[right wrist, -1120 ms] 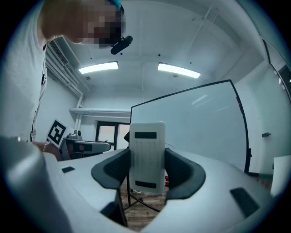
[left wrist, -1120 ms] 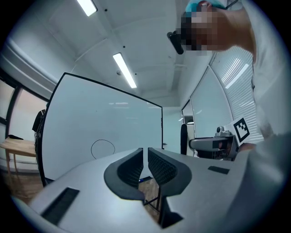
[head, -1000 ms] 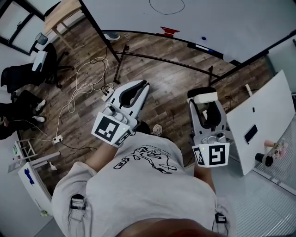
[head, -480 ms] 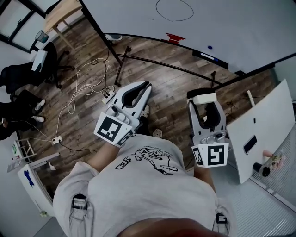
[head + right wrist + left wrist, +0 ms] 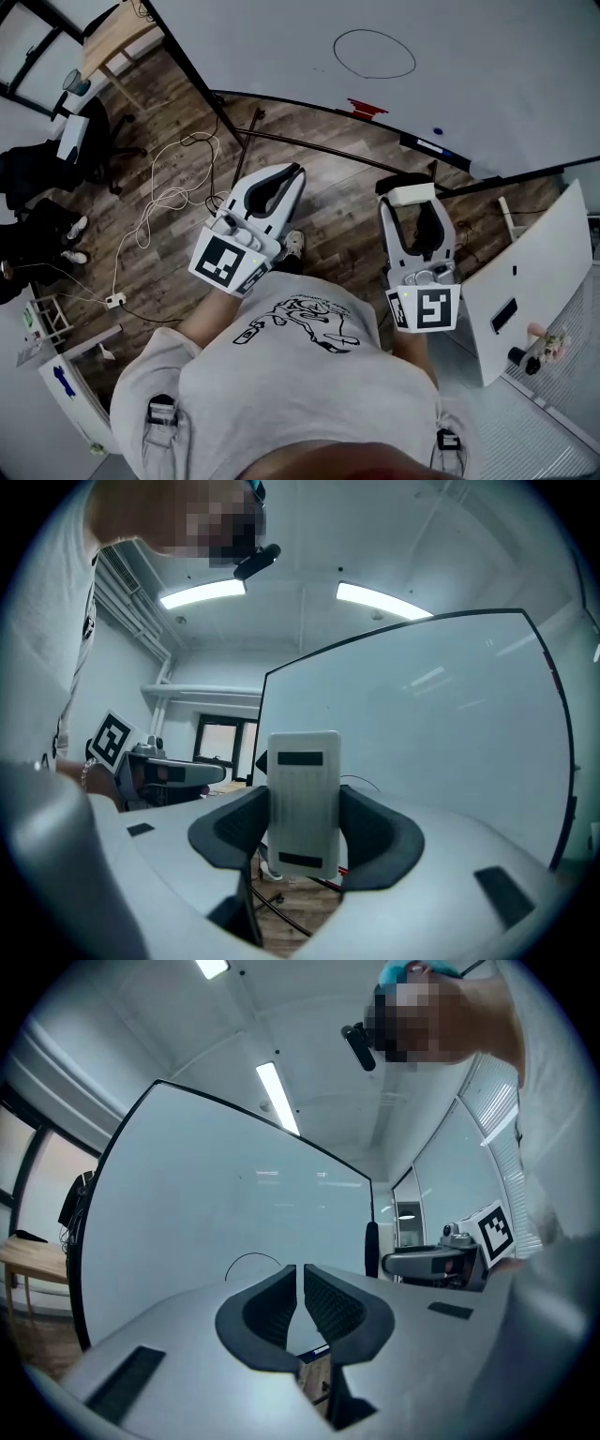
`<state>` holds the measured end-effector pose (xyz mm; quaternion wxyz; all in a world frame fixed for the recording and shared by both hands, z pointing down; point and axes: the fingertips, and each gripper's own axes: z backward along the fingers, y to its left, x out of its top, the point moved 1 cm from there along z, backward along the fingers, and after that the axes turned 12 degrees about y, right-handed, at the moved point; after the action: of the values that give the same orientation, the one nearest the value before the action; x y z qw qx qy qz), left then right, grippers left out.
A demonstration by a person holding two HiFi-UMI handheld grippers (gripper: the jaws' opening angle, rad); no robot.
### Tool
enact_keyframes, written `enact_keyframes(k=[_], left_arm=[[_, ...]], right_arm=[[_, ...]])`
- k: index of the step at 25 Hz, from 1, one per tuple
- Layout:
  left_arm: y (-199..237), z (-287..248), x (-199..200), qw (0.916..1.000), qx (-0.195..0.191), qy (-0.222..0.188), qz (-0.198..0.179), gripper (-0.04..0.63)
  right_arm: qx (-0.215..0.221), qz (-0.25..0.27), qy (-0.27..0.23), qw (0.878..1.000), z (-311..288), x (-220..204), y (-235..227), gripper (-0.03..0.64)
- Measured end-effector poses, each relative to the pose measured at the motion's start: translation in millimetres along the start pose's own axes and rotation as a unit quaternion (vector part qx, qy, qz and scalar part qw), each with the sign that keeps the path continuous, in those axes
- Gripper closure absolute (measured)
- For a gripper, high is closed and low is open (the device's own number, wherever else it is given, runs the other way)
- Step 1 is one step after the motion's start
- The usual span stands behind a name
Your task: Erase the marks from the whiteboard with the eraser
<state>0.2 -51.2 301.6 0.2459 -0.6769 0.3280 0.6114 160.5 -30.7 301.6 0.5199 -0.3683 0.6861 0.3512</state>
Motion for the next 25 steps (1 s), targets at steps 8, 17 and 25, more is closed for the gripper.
enact_keyframes(k=[8, 17, 25], left_arm=[[62.8, -29.6, 7.2, 0.9998, -0.020, 0.005, 0.001, 0.557], [109.7, -48.5, 4.8, 0.9994, -0.034, 0.005, -0.003, 0.557], [134.0, -58.5, -2.9, 0.9995, -0.032, 0.005, 0.001, 0.557]], right_arm=[[-0.041, 0.029, 0.017, 0.999, -75.4, 12.9, -10.2, 0.376], [-0.103, 0.090, 0.039, 0.990, -138.1, 18.5, -34.6, 0.376], [-0.139, 0.140, 0.075, 0.978, -183.1, 16.9, -54.2, 0.377]])
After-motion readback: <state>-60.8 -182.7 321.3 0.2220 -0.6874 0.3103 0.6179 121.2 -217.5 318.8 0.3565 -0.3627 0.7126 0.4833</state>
